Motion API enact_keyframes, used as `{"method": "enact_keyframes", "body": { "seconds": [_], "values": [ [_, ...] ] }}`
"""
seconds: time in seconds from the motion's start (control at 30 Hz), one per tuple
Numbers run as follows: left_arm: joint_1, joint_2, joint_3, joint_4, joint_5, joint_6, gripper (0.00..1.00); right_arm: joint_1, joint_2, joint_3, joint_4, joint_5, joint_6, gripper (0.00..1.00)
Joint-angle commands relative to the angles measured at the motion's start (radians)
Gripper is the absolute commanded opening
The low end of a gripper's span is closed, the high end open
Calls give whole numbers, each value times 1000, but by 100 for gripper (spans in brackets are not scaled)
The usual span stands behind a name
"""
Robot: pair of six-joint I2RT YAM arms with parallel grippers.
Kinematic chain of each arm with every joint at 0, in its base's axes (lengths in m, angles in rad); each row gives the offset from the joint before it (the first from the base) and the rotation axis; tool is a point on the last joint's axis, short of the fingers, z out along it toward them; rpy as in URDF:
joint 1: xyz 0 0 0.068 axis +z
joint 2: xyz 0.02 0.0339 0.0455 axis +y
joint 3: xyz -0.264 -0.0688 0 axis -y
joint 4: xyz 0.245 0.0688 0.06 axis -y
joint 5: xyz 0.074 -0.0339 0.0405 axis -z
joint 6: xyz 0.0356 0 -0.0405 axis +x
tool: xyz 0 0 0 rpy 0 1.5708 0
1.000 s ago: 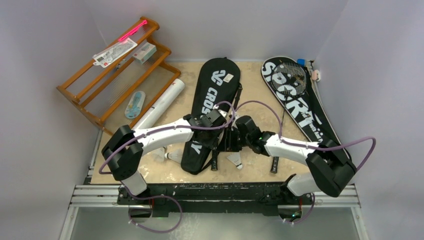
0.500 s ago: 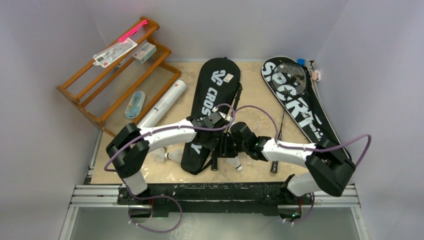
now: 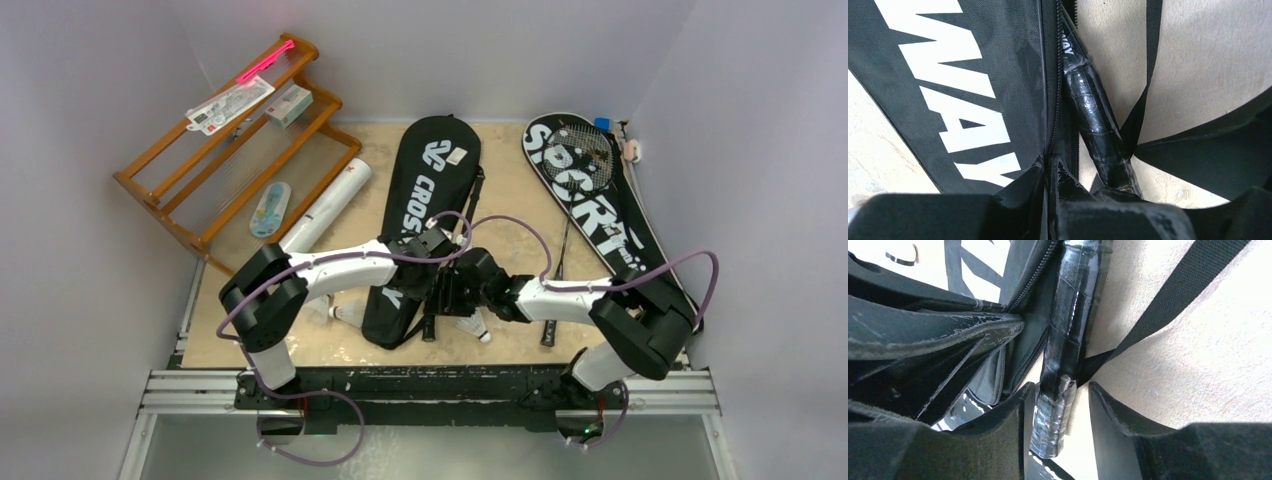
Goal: Pack up the badminton gear
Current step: Place the racket in the racket bag.
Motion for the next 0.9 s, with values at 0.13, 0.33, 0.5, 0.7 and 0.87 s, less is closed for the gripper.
{"method": "enact_keyframes", "body": {
  "seconds": [0.13,0.33,0.5,0.7,0.87],
  "values": [
    [-3,-141,16,23,51,-8,0,2,33,-1,94,-46,27,46],
    [7,-179,-10,69,133,-16,0,2,79,22,118,-96,47,36],
    [25,-203,-45,85,161,-20,0,2,33,14,111,-77,52,22],
    [75,-251,-131,170,320,-17,0,-1,-38,-6,133,-60,67,9],
    [130,-308,-213,283,463,-48,0,-8,-34,-9,180,-65,81,7]
  ]
}}
